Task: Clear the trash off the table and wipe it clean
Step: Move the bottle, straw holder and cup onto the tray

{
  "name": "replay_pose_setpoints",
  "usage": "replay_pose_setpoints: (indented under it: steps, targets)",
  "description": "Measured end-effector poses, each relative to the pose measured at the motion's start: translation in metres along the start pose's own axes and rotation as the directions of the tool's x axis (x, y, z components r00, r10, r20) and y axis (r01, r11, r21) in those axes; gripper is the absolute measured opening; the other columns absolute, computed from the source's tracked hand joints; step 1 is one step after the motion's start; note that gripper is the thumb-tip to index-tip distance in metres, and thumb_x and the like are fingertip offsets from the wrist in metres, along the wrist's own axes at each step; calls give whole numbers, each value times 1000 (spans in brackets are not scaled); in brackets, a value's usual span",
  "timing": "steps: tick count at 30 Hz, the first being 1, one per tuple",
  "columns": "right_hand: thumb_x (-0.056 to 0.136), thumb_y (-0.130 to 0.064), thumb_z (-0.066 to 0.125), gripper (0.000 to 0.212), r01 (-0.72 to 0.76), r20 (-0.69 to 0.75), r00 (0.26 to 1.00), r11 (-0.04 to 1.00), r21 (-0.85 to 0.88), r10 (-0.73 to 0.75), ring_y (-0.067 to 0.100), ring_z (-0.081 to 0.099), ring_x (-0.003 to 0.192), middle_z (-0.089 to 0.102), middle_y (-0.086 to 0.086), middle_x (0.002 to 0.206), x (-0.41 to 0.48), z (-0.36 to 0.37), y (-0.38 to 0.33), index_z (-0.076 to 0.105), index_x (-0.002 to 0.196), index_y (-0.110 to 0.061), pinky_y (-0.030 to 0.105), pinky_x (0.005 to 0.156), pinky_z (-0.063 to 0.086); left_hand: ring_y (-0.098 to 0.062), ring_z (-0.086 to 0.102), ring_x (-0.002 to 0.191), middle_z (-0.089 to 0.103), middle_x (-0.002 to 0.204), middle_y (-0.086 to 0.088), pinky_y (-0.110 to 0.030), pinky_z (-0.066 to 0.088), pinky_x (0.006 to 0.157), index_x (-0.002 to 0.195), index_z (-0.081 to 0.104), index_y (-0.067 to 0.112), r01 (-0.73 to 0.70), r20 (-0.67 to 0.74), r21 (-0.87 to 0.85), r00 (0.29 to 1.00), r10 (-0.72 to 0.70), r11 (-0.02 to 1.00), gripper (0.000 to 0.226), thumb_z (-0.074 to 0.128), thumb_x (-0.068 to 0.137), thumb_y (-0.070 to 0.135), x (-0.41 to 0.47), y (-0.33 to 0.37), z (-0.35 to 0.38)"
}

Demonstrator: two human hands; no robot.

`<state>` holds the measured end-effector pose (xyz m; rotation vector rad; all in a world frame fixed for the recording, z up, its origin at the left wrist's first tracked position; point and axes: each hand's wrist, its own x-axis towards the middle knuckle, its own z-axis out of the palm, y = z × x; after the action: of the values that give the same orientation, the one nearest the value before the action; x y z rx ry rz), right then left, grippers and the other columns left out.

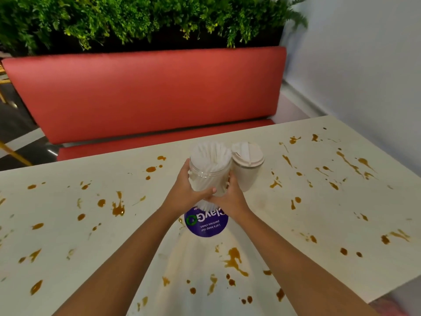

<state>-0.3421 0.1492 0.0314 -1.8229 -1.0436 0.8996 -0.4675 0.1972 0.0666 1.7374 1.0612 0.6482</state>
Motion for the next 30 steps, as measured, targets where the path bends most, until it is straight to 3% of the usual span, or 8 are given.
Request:
replay_pose_setpoints:
  steps: [3,6,13,19,22,26,30]
  targets:
    - [61,-38,83,107,-13,-8,1000,1000,18,13,22,44,128,42,0,142,0,-4,-1,18,145,-26,45,100,44,-7,35,119,35,139,10,-18,36,88,144,22,25,-18,-8,-1,1000,18,1000,90,78,73,21,4,-1,-1]
    - [62,-33,84,102,-23,-12,1000,999,22,24,21,46,126,46,0,138,-8,-12,2,22,143,-25,41,100,45,-21,42,126,35,145,2,-27,41,89,142,27,23,-6,-16,56,1000,7,998,90,80,69,26,2,-3,0]
    - [56,-41,85,105,-74,-92,993,996,42,78,18,47,125,47,-2,138,-51,-32,21,26,142,-27,39,100,45,-12,46,106,36,136,1,-25,47,83,139,32,24,-55,102,195,994,36,979,92,83,63,34,-14,10,13]
    - [56,-44,84,106,-78,-236,967,993,89,97,18,49,124,46,-3,138,-85,-64,32,26,143,-27,39,99,46,-13,46,110,34,138,4,-29,50,88,139,30,26,-166,243,196,963,116,966,93,81,62,39,-22,37,44]
    - [56,-41,85,105,-91,-312,941,986,138,130,17,51,120,49,-3,135,-101,-89,39,27,142,-27,35,97,47,-9,43,107,34,133,8,-33,50,91,138,31,27,-237,310,182,935,173,954,95,81,59,43,-22,55,70]
    - [55,-35,87,102,-106,-410,893,971,215,188,15,54,114,52,-5,128,-128,-131,60,30,139,-28,26,91,48,-6,44,103,33,123,14,-28,50,88,138,32,26,-327,404,151,882,243,933,96,82,59,43,-27,78,121]
    - [56,-30,87,98,-92,-543,807,958,271,232,10,52,110,51,-13,116,-164,-180,84,33,137,-30,19,84,44,-8,45,108,36,127,8,-25,49,89,140,30,27,-398,528,82,795,299,914,96,81,61,43,-38,104,186]
